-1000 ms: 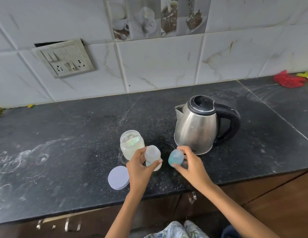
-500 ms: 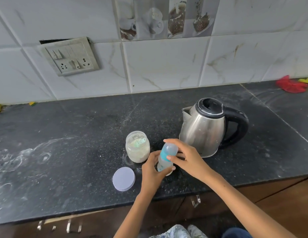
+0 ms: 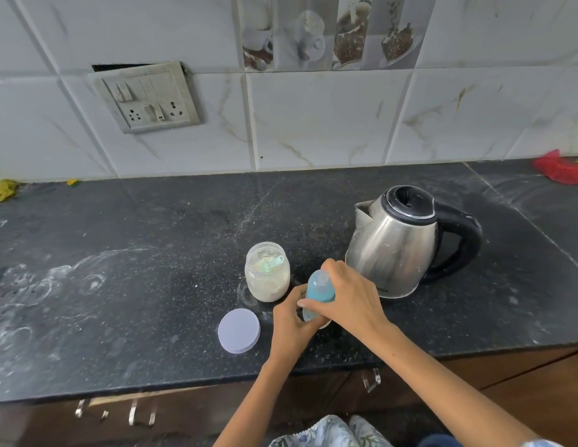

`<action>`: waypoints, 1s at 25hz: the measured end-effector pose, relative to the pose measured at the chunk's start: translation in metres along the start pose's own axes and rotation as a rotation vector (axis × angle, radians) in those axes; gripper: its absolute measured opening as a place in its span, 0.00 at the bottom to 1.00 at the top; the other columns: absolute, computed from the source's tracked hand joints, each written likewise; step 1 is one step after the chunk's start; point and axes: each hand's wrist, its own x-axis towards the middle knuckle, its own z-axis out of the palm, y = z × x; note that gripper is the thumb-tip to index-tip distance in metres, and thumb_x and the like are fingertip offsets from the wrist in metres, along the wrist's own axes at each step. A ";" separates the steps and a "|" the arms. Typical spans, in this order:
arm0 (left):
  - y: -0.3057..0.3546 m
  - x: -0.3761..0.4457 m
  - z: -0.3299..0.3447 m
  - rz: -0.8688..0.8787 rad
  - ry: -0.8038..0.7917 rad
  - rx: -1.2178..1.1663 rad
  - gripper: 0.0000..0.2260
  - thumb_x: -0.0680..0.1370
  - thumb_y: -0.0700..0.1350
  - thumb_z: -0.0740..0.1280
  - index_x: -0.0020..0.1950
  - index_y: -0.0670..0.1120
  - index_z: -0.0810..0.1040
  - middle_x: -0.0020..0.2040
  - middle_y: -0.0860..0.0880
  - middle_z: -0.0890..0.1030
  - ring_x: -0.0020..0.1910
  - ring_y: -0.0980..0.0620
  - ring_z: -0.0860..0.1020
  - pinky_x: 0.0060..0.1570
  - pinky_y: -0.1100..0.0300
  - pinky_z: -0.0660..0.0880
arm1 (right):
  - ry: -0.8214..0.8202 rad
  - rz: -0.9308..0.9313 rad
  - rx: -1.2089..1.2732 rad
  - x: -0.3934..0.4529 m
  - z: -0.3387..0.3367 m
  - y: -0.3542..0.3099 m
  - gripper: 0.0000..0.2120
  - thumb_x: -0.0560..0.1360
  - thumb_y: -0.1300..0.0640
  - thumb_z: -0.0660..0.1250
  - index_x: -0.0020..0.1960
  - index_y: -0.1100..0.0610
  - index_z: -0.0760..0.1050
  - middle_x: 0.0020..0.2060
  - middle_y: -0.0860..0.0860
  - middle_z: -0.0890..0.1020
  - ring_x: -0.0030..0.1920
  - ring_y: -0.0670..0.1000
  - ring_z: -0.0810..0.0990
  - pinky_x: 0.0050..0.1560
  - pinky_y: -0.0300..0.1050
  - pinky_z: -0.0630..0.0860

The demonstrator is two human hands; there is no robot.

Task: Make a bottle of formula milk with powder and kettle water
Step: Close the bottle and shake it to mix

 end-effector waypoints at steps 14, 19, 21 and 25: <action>0.001 -0.002 -0.001 0.024 -0.027 -0.048 0.15 0.69 0.40 0.74 0.55 0.43 0.78 0.46 0.58 0.83 0.46 0.61 0.80 0.44 0.70 0.74 | -0.291 -0.015 0.361 0.006 -0.013 0.004 0.35 0.68 0.46 0.76 0.69 0.44 0.62 0.64 0.42 0.70 0.61 0.43 0.72 0.62 0.44 0.73; -0.002 -0.001 0.001 0.036 -0.026 -0.050 0.20 0.68 0.44 0.76 0.58 0.44 0.78 0.49 0.53 0.84 0.48 0.58 0.81 0.45 0.69 0.74 | -0.108 -0.068 0.157 0.001 -0.011 0.003 0.28 0.67 0.46 0.76 0.63 0.43 0.69 0.52 0.45 0.75 0.52 0.47 0.76 0.54 0.45 0.76; -0.004 -0.001 0.002 0.039 -0.016 -0.048 0.18 0.68 0.41 0.75 0.56 0.44 0.79 0.44 0.53 0.83 0.44 0.58 0.80 0.41 0.70 0.72 | -0.059 -0.026 0.035 0.004 -0.006 -0.005 0.28 0.64 0.40 0.76 0.60 0.46 0.69 0.50 0.47 0.74 0.49 0.48 0.76 0.49 0.43 0.76; 0.002 0.003 0.000 0.026 -0.032 -0.092 0.18 0.69 0.43 0.75 0.58 0.48 0.79 0.48 0.53 0.84 0.49 0.55 0.81 0.46 0.63 0.77 | -0.306 0.086 0.611 0.003 -0.011 0.018 0.35 0.64 0.46 0.79 0.66 0.44 0.68 0.61 0.42 0.75 0.61 0.44 0.75 0.60 0.46 0.77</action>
